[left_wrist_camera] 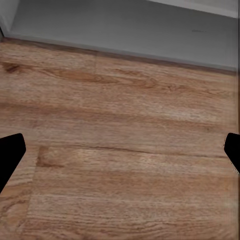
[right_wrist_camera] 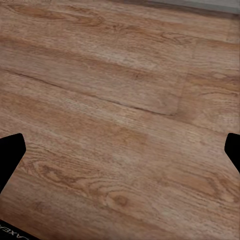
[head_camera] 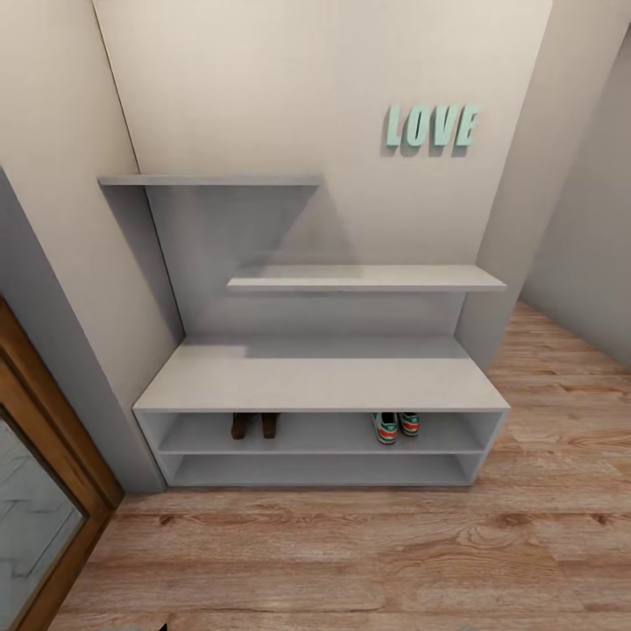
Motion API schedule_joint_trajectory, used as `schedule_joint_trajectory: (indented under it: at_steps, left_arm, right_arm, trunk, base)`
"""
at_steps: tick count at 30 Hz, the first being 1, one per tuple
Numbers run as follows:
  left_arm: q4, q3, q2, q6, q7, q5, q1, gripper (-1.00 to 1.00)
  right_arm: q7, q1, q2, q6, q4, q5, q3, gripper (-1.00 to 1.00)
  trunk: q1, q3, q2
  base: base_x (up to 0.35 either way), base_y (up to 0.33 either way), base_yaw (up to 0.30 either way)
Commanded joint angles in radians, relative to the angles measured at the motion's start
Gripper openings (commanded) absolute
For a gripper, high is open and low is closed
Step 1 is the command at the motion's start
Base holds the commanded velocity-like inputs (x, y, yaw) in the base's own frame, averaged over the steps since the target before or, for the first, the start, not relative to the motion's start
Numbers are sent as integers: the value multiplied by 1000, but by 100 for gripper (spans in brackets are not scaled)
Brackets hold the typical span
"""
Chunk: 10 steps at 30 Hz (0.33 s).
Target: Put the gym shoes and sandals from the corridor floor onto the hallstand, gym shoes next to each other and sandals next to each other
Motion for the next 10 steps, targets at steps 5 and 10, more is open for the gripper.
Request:
schedule_joint_trajectory:
  at_steps: [5,10]
  left_arm:
    - [0,9,-15,-4,-12,-7,-1,100]
    - [0,9,-21,-4,-13,-8,-1,100]
  right_arm:
    - [1,-1,0,-3,1,7,-5,100]
    - [2,-1,0,-3,0,7,-5,100]
  trunk:
    - [0,-1,-1]
    - [0,-1,-1]
  base:
    - [0,0,0]
    - [0,0,0]
